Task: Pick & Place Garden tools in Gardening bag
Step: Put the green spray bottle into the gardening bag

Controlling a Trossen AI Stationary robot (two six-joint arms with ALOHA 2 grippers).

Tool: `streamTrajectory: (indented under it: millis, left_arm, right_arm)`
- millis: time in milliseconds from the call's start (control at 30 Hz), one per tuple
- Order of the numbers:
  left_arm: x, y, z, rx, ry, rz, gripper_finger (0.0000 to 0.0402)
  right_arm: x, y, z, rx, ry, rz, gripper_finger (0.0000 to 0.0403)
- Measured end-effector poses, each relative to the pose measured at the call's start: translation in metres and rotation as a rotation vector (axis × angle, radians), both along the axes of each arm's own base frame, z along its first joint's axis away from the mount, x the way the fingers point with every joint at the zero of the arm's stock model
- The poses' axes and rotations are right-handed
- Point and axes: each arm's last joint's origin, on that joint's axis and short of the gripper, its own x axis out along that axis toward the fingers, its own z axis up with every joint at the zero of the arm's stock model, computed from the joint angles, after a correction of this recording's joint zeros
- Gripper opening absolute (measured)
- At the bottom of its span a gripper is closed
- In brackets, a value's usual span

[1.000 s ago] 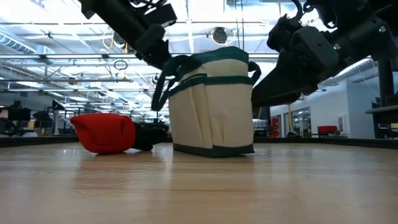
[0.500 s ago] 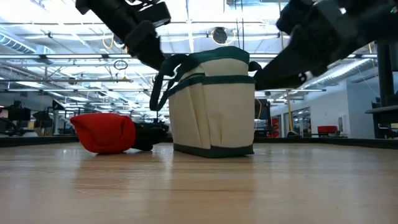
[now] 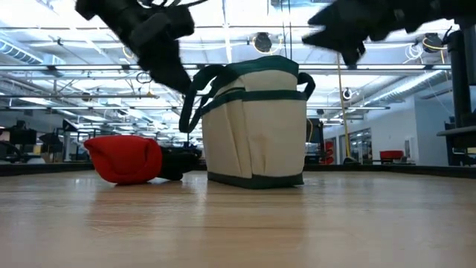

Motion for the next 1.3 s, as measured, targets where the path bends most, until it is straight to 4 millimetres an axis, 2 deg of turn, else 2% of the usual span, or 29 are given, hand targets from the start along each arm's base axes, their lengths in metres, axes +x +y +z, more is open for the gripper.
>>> streamTrajectory:
  millis: [67, 167, 233, 333, 567, 633, 733, 833, 1033, 1200, 1300]
  left_arm:
    - [0.007, 0.0, -0.003, -0.01, -0.051, 0.009, 0.0155]
    - [0.007, 0.0, -0.013, -0.011, -0.027, 0.03, 0.0152]
    - [0.015, 0.0, -0.01, 0.002, -0.083, 0.024, 0.0154]
    - [0.013, 0.001, -0.012, 0.03, -0.058, 0.01, 0.0154]
    - [0.014, 0.001, -0.016, 0.049, -0.034, -0.006, 0.0154]
    - [0.015, 0.001, -0.016, 0.053, -0.038, -0.006, 0.0154]
    - [0.015, 0.001, -0.016, 0.054, -0.041, -0.001, 0.0141]
    - [0.014, 0.001, -0.016, 0.058, -0.031, -0.004, 0.0103]
    - [0.014, 0.001, -0.017, 0.052, -0.03, 0.002, 0.001]
    - [0.014, 0.0, -0.017, 0.052, -0.03, -0.001, 0.0012]
    - [0.013, -0.002, -0.015, 0.056, -0.032, -0.011, 0.0004]
  right_arm:
    - [0.0, -0.001, 0.009, -0.032, -0.072, 0.008, 0.0175]
    - [0.002, -0.006, 0.022, -0.082, -0.195, -0.008, 0.0154]
    - [0.004, -0.012, 0.027, -0.108, -0.242, -0.035, 0.0138]
    - [0.008, -0.024, 0.029, -0.122, -0.269, -0.089, 0.0113]
    - [0.025, -0.046, 0.007, -0.085, -0.177, -0.178, 0.0054]
    - [0.032, -0.049, 0.0, -0.075, -0.146, -0.147, 0.0034]
    - [0.048, -0.052, 0.001, -0.076, -0.135, -0.104, 0.0007]
    - [0.066, -0.054, 0.005, -0.103, -0.063, -0.084, 0.0005]
    - [0.098, -0.069, 0.011, -0.111, 0.239, -0.128, 0.0001]
    - [0.114, -0.082, 0.013, -0.055, 0.287, -0.062, 0.0001]
    - [0.121, -0.089, 0.004, -0.017, 0.32, -0.041, 0.0001]
